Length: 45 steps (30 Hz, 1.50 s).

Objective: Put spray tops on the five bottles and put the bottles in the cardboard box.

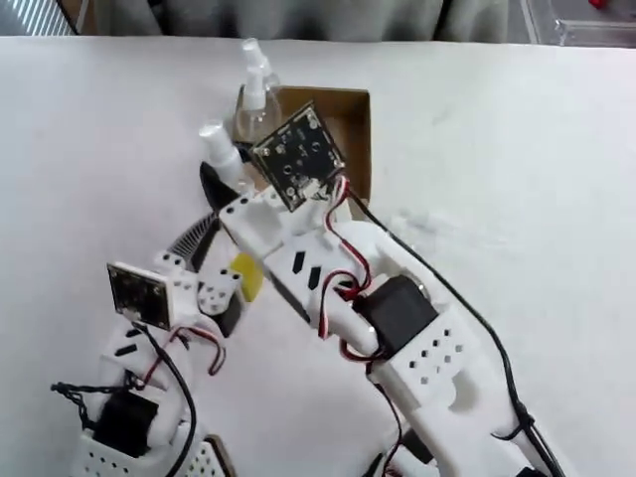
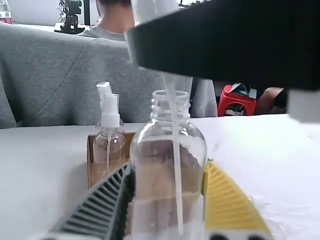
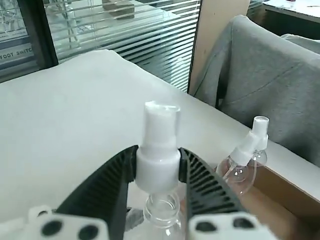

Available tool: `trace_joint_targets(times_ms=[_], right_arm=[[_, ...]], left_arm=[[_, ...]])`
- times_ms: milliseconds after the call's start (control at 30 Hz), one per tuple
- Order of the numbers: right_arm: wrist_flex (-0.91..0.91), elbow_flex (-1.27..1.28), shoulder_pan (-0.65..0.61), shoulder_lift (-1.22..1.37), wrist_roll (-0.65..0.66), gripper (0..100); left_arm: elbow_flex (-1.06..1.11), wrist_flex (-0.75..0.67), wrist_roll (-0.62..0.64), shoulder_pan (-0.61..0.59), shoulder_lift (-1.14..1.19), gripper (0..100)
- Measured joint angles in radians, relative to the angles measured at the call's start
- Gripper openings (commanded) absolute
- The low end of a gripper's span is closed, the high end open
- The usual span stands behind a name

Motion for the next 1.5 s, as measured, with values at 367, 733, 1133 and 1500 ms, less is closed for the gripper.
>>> trace_joint_targets(times_ms=[367, 733, 1133, 1500], right_arm=[[0.037, 0.000, 0.002, -0.057, 0.000, 16.8], [0.239, -0.172, 0.002, -0.103, -0.002, 12.0], [0.238, -0.198, 0.014, -0.043, -0.002, 1.4], [0.213, -0.482, 0.074, 0.169, -0.002, 1.5]], left_arm=[[0.037, -0.025, 0.000, -0.005, 0.000, 2], [0.095, -0.110, 0.000, -0.003, 0.002, 2], [0.095, -0.110, 0.000, -0.006, 0.002, 2], [0.095, -0.110, 0.000, -0.037, 0.002, 2]])
